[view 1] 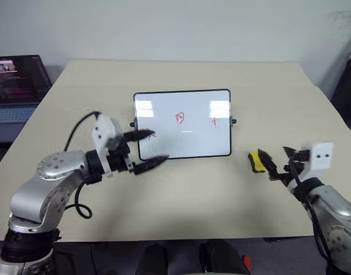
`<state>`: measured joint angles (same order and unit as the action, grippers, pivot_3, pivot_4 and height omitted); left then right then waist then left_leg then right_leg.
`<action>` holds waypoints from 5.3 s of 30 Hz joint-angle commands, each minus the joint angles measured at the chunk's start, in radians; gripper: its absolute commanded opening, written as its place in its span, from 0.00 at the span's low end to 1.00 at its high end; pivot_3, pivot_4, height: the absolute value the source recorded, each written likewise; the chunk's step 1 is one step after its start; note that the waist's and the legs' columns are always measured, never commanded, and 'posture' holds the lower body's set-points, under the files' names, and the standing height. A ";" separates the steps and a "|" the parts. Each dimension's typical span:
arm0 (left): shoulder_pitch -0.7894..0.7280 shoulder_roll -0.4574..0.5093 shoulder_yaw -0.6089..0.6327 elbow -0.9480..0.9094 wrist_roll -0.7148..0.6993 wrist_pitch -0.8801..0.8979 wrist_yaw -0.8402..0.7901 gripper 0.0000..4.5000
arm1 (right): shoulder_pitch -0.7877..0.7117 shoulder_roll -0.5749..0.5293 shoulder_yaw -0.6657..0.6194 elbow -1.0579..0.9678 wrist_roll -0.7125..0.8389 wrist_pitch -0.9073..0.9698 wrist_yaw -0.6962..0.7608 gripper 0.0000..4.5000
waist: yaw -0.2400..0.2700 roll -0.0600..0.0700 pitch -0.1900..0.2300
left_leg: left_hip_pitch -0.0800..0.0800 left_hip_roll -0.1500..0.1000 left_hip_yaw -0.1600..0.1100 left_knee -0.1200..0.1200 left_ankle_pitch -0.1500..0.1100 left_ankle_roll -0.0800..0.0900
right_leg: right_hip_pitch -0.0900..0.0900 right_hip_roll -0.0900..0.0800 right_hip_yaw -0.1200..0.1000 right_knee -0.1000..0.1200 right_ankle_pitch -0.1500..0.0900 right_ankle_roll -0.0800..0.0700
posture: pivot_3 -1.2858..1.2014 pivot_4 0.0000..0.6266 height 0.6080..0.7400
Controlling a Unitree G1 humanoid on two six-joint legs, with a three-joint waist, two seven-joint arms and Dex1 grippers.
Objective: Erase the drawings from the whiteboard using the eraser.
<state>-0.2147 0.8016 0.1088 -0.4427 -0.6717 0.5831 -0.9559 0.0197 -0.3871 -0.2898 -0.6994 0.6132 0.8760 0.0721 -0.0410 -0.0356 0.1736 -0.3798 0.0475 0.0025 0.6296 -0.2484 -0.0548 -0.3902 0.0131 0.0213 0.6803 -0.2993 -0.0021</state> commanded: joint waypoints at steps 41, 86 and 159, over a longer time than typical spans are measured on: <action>0.020 -0.034 -0.093 0.021 0.113 -0.154 -0.116 1.00 | -0.171 0.041 0.109 0.302 -0.273 -0.014 0.021 0.28 | 0.010 0.000 0.000 | -0.015 0.000 0.001 0.002 0.000 0.000 | -0.015 0.001 -0.002 0.002 0.000 -0.002 | 0.52 0.24 1.00; 0.157 0.059 0.130 0.103 0.271 0.002 0.204 1.00 | -0.875 0.124 0.870 0.737 -0.751 -0.565 0.478 0.28 | 0.009 -0.003 -0.001 | -0.014 0.001 -0.002 0.015 0.000 0.001 | -0.016 -0.001 -0.003 0.016 0.003 -0.007 | 0.52 0.24 1.00; 0.113 0.020 0.075 0.137 0.292 -0.065 0.125 1.00 | -1.111 0.335 0.885 1.443 -1.113 -0.928 0.566 0.27 | 0.009 -0.002 0.000 | -0.016 0.002 -0.007 0.015 0.000 0.001 | -0.017 -0.001 -0.004 0.017 0.005 -0.011 | 0.52 0.24 1.00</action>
<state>-0.0908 0.8202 0.1783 -0.2826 -0.3723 0.5353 -0.8226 -1.1041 -0.0325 0.5910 0.7568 -0.4899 -0.0791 0.6002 -0.0322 -0.0373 0.1732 -0.3950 0.0495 -0.0050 0.6446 -0.2483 -0.0539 -0.4074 0.0117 0.0168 0.6976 -0.2947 -0.0134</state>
